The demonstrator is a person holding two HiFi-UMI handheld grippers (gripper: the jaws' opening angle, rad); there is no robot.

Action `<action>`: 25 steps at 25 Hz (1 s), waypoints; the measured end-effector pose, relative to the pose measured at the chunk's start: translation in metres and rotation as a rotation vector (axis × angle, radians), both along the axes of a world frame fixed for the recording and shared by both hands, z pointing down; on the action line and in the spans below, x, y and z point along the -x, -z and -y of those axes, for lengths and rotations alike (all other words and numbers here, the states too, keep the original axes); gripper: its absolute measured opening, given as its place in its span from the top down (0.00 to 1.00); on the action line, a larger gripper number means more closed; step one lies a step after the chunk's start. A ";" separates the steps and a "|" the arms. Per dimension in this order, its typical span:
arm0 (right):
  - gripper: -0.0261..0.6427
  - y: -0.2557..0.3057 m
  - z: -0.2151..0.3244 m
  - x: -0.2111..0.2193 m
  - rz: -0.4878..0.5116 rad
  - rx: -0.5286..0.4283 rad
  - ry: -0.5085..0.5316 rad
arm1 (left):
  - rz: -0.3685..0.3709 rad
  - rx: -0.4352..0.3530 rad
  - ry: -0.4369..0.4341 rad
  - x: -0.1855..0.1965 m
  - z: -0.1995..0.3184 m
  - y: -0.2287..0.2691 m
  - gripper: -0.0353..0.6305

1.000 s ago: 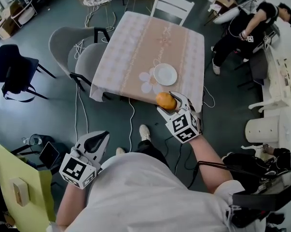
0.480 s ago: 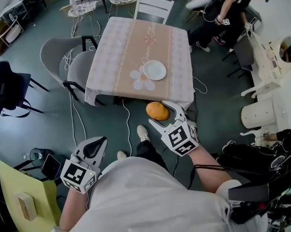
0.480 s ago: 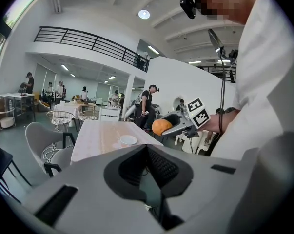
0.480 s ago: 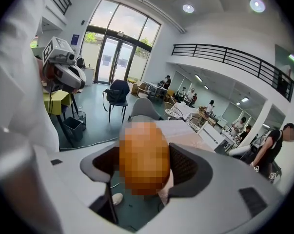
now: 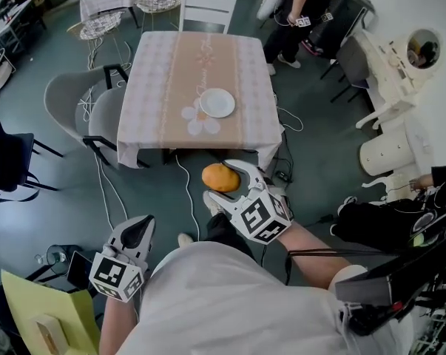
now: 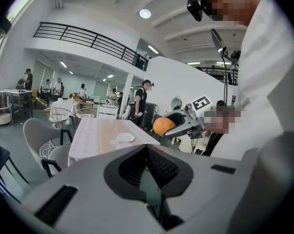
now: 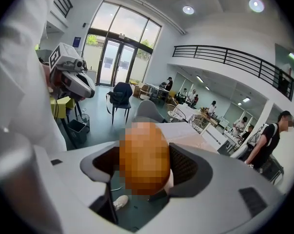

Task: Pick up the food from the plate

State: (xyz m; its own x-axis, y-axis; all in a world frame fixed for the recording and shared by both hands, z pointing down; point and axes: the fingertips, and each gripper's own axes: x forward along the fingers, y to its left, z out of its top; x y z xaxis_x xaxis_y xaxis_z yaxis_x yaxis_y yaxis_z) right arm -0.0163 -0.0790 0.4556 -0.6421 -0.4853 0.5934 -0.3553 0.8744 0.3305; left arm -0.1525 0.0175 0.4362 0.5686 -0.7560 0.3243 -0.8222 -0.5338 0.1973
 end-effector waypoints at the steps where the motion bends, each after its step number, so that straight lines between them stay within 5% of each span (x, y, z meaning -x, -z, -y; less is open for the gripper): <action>1: 0.48 0.000 -0.002 0.002 0.003 0.002 0.000 | -0.001 0.001 -0.001 0.001 0.000 0.000 0.93; 25: 0.48 0.006 -0.012 0.003 0.019 0.004 -0.003 | -0.010 0.011 -0.045 -0.009 0.004 -0.002 0.93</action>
State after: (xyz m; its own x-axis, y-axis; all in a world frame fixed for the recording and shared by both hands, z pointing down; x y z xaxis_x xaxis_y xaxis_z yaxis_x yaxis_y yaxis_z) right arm -0.0195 -0.0672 0.4499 -0.6521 -0.4851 0.5826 -0.3643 0.8744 0.3204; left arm -0.1437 0.0138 0.4383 0.6055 -0.7257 0.3268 -0.7952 -0.5682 0.2116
